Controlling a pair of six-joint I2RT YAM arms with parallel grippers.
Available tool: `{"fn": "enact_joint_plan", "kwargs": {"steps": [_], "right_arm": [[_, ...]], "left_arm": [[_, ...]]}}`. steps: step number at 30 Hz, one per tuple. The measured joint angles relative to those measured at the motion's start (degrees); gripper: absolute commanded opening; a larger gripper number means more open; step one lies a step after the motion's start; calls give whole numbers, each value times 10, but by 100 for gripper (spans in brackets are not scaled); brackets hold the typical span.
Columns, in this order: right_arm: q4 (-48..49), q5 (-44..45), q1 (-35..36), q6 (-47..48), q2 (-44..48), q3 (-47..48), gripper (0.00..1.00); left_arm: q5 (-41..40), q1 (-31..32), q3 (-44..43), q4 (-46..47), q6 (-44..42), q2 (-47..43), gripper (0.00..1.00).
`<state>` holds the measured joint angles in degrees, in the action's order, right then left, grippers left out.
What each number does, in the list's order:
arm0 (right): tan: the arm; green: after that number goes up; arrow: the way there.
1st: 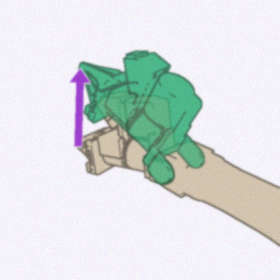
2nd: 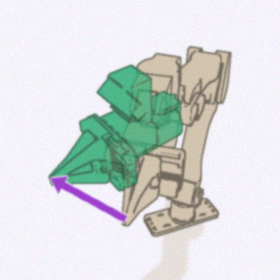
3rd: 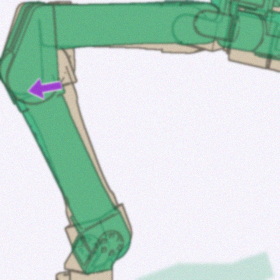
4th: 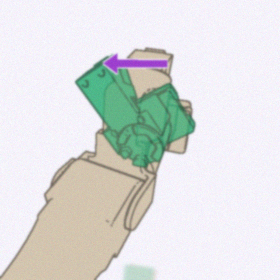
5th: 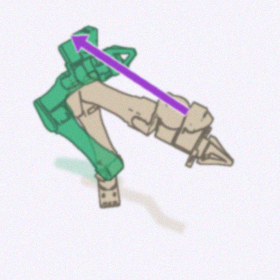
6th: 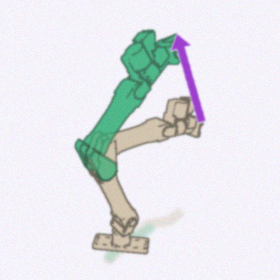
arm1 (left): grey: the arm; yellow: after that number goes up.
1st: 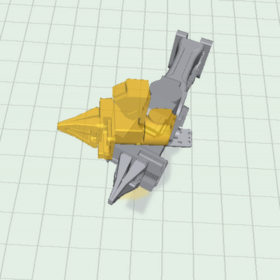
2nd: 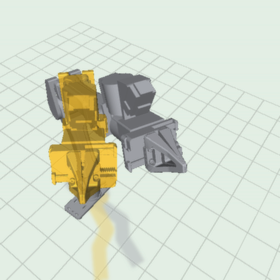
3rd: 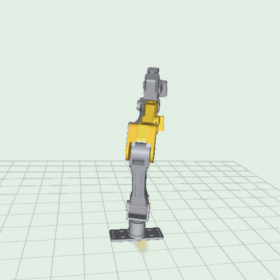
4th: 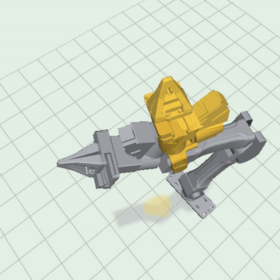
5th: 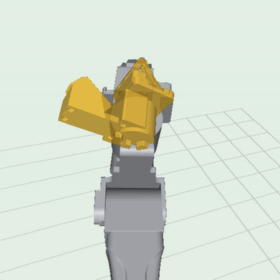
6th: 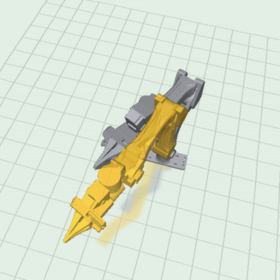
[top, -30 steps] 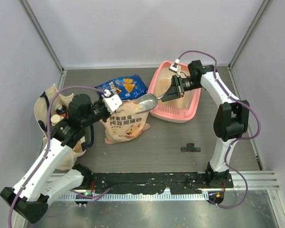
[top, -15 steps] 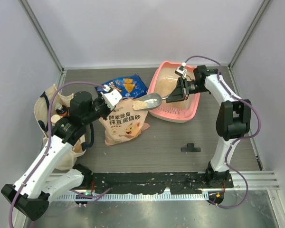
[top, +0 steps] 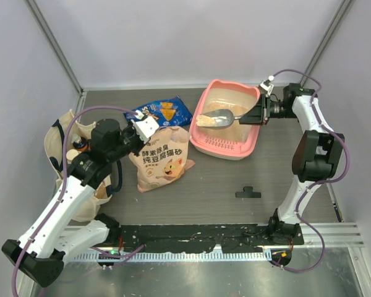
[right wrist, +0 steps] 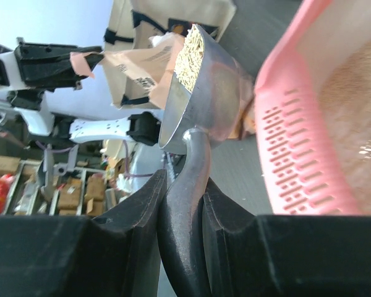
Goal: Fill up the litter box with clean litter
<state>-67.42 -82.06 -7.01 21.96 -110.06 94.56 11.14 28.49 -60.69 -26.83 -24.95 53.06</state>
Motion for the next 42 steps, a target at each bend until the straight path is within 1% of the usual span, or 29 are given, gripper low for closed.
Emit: {"fn": "enact_joint_plan", "kwargs": {"steps": [5, 8, 11, 13, 14, 18, 22, 25, 28, 32, 36, 42], "right_arm": [[-12, 47, -49, 19, 4, 35, 1], [-13, 97, -78, 25, 14, 64, 2], [24, 156, -97, 11, 33, 81, 1], [70, 210, -97, -13, 51, 81, 1], [83, 223, -96, -19, 56, 82, 2], [145, 313, -89, -50, 65, 112, 2], [169, 377, -78, -58, 54, 171, 2], [176, 422, -65, -43, 46, 211, 1], [170, 468, -39, -7, 45, 230, 2], [153, 516, 3, 40, 46, 230, 1], [142, 552, 34, 76, 59, 205, 1], [122, 618, 46, 116, 113, 164, 2]], "left_arm": [[8, 0, 3, 6, -16, 1, 0], [11, 0, 17, 30, -28, 0, 0], [12, -2, 28, 51, -28, 0, 0], [15, -2, 37, 68, -27, -2, 0], [15, -2, 40, 72, -27, -3, 0], [20, -2, 54, 89, -25, -13, 0], [22, -2, 69, 102, -25, -28, 0], [22, -2, 82, 114, -25, -39, 0], [22, -2, 93, 125, -25, -49, 0], [23, -2, 105, 137, -25, -59, 0], [24, -2, 114, 148, -23, -63, 0], [28, -2, 122, 161, -21, -66, 0]]}}
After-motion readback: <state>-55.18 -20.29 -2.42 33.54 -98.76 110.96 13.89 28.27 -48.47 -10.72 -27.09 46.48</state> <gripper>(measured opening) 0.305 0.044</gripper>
